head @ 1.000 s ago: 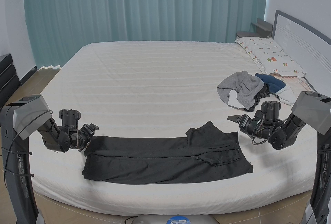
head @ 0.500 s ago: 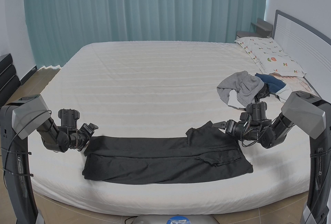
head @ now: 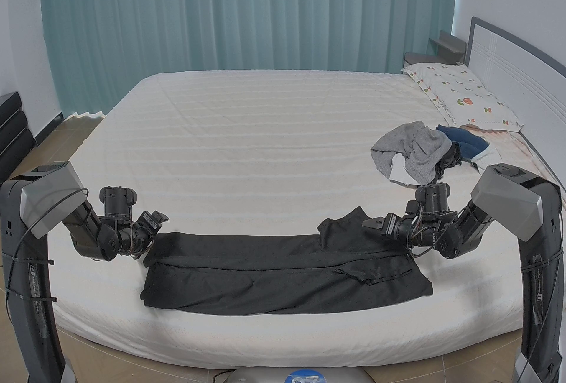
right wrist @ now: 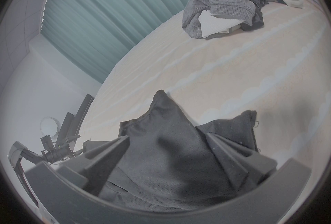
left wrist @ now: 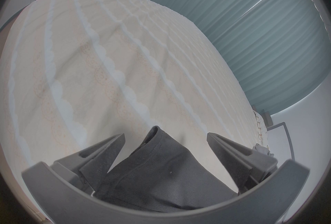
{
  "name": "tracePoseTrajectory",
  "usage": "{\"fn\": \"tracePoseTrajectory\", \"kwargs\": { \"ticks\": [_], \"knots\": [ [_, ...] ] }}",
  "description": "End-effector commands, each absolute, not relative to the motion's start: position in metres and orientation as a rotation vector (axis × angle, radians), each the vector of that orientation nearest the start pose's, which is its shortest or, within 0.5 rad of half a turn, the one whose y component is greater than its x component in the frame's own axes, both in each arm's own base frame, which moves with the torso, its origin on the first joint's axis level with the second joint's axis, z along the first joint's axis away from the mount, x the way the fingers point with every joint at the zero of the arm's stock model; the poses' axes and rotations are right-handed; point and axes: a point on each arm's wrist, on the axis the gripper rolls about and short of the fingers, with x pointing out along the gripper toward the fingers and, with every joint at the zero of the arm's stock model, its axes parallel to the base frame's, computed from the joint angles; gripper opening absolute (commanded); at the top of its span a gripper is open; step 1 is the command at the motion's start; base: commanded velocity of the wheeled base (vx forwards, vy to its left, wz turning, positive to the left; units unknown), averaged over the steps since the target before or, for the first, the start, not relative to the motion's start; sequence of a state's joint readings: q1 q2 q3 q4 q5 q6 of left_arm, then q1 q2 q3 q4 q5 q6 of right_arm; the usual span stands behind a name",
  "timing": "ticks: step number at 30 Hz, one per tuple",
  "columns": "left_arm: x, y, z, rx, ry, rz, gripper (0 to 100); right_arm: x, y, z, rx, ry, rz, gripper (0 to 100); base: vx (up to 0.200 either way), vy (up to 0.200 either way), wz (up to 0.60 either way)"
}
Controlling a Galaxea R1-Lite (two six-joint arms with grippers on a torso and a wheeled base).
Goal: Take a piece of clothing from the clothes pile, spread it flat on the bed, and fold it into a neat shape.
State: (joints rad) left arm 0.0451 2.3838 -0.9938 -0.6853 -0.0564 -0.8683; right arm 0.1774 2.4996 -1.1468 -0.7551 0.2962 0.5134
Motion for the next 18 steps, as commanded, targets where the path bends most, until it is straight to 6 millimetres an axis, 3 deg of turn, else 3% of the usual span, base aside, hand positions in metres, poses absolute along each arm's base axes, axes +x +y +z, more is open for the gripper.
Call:
{"fn": "tracePoseTrajectory", "kwargs": {
  "ticks": [1, 11, 18],
  "knots": [
    [0.401, 0.017, -0.019, -0.867, 0.666, 0.295, 100, 0.426, 0.081, -0.035, 0.516, 0.715, 0.29, 0, 0.0, 0.0, 0.0],
    [0.401, 0.017, -0.018, -0.867, 0.665, 0.295, 100, 0.41, 0.072, -0.017, 0.524, 0.708, 0.289, 0, 0.0, 0.0, 0.0],
    [0.401, 0.017, -0.019, -0.866, 0.667, 0.297, 100, 0.388, 0.063, -0.007, 0.539, 0.699, 0.309, 0, 0.0, 0.0, 0.0]
  ]
}}
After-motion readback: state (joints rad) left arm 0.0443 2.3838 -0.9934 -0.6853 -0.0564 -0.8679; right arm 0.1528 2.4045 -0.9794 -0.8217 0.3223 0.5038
